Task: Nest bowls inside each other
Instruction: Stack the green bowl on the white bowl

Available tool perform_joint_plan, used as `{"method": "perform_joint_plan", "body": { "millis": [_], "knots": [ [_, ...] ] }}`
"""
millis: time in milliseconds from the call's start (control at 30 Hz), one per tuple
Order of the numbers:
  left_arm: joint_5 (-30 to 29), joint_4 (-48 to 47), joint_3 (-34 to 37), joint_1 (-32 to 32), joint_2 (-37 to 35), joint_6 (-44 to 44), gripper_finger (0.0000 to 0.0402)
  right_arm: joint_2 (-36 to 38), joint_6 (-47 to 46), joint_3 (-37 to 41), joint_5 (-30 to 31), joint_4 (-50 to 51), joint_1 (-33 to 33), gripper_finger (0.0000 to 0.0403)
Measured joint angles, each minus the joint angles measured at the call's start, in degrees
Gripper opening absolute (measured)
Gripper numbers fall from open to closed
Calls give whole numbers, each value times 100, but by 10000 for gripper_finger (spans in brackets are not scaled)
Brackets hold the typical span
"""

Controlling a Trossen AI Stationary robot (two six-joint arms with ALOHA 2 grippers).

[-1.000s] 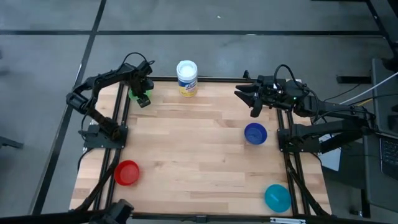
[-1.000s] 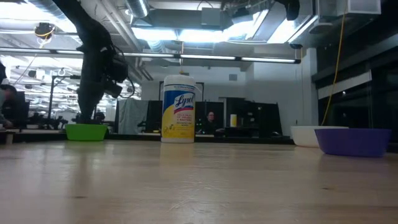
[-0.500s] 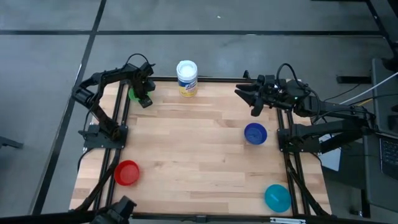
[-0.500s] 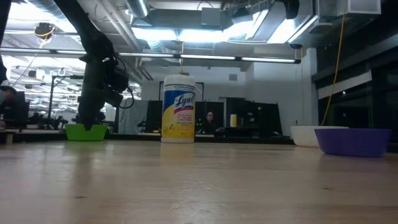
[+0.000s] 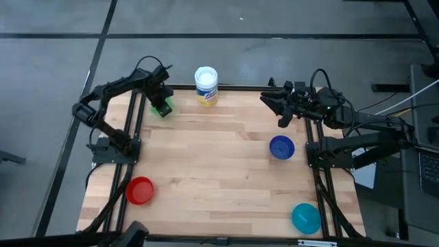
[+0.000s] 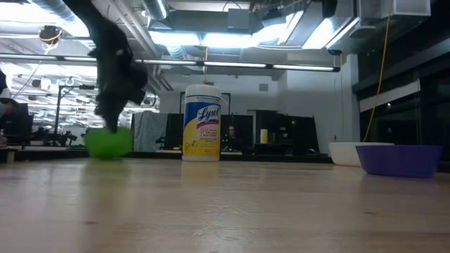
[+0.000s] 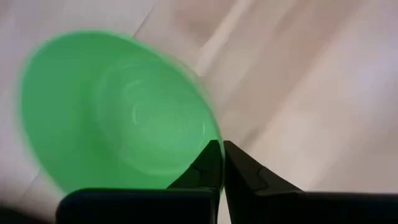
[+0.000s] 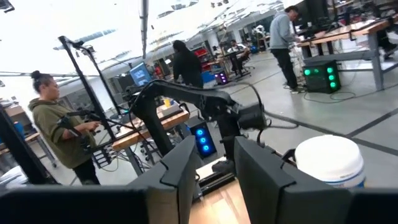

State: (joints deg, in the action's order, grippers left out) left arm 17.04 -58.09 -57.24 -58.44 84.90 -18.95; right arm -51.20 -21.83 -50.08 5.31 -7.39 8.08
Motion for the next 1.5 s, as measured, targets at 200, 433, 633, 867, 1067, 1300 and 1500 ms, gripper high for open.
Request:
{"method": "perform_joint_plan", "body": {
  "millis": [200,433,633,867,1067,1300,1500],
  "knots": [
    [2282,-348,-855,467,-874,982,2,-7,-5,1,-220,-29,2,130],
    [4960,2379,-1671,1535,-1762,3434,2,-231,-152,1,-743,-205,6,150],
    [4916,7265,-1706,2597,-1734,6497,2,-706,-340,1,-1572,-1504,172,150],
    [4238,10495,-1695,3661,-1127,7675,2,-1145,-847,1,-2697,-2909,463,137],
    [3427,12089,-1695,4300,-513,7447,2,-1277,-1187,1,-3135,-3560,522,139],
    [2865,12919,-1695,4625,86,6974,2,-1617,-1611,-113,-3393,-4221,518,155],
    [2738,13371,-2118,4772,593,6885,2,-2275,-1651,-924,-3929,-4219,444,149]
  ]
}}
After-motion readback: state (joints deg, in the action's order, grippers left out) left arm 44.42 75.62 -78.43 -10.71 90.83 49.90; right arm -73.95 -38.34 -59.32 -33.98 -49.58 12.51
